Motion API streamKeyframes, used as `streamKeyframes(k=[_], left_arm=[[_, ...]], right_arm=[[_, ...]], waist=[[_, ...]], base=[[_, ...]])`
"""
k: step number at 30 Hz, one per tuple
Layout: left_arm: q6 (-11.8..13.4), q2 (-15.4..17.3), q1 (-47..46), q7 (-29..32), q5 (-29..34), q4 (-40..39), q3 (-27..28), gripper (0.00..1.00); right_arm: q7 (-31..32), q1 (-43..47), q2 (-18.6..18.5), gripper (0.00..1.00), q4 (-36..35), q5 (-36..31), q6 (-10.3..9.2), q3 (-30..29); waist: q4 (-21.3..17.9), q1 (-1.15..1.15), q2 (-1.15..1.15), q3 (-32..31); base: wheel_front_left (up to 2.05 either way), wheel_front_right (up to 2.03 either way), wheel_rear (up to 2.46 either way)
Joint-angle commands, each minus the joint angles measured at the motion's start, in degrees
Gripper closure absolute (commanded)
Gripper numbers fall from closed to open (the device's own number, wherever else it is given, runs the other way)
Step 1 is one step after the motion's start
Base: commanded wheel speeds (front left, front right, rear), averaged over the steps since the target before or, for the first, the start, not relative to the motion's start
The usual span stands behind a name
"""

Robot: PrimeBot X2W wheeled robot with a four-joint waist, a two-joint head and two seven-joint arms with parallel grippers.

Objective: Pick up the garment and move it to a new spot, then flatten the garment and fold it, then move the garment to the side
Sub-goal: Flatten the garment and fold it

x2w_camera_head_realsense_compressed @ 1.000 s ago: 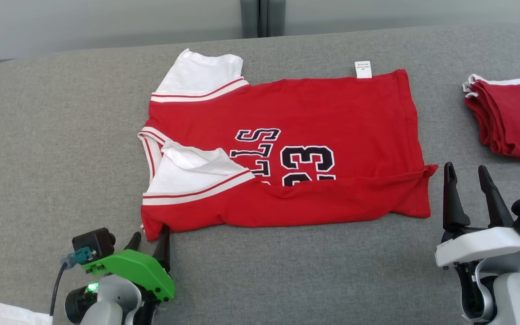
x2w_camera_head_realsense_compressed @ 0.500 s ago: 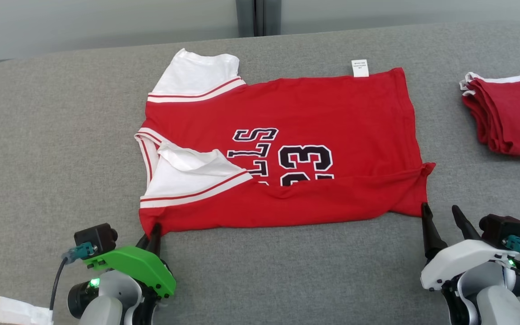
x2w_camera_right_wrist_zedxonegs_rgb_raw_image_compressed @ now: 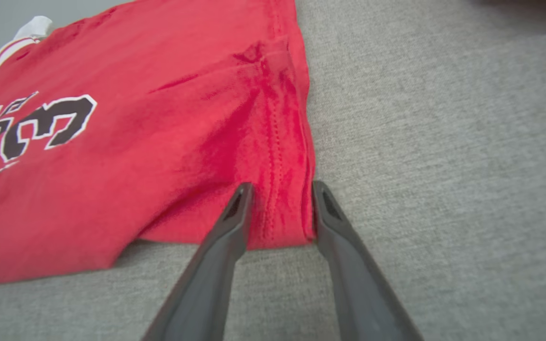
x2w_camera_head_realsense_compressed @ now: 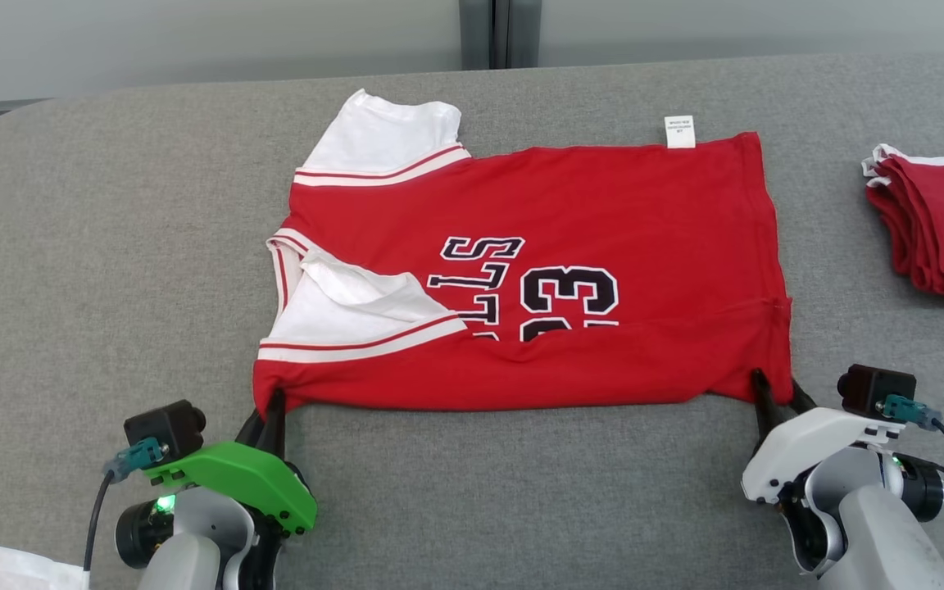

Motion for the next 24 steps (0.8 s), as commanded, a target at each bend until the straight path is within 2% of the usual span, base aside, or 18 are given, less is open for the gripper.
streamKeyframes(k=[1,6,12,18,24], left_arm=[[0.31,0.6,0.18,-0.61,0.06,-0.46,0.14,1.0],[-0.49,1.95,0.84,-0.63,0.26,-2.49,0.01,1.0],[-0.76,4.57,4.7,2.62,0.53,-8.73,-0.88,1.0],[1.15,7.49,11.93,8.31,0.11,-16.96,-1.09,1.0],[2.86,7.27,16.88,11.17,-0.72,-21.75,-1.67,1.0]], right_arm=[[0.32,-0.62,0.12,1.0,0.6,0.67,0.0,0.56],[0.91,0.19,-0.04,1.0,-2.77,3.58,0.0,1.13],[5.65,5.69,-0.83,1.0,-12.74,4.28,0.0,-0.66],[10.96,14.33,-0.83,1.0,-22.48,5.58,-0.03,-2.81],[12.84,19.12,-0.28,1.0,-26.94,6.64,-0.03,-3.47]], waist=[[-0.18,0.0,0.0,-0.31],[-0.69,0.0,0.0,-1.61],[-1.05,0.0,0.0,-2.95],[-1.3,0.0,0.0,-2.86],[-1.72,0.0,0.0,-1.58]], base=[[0.0,0.0,0.0],[0.0,0.0,0.0],[0.0,0.0,0.0],[0.0,0.0,0.0],[0.0,0.0,0.0]])
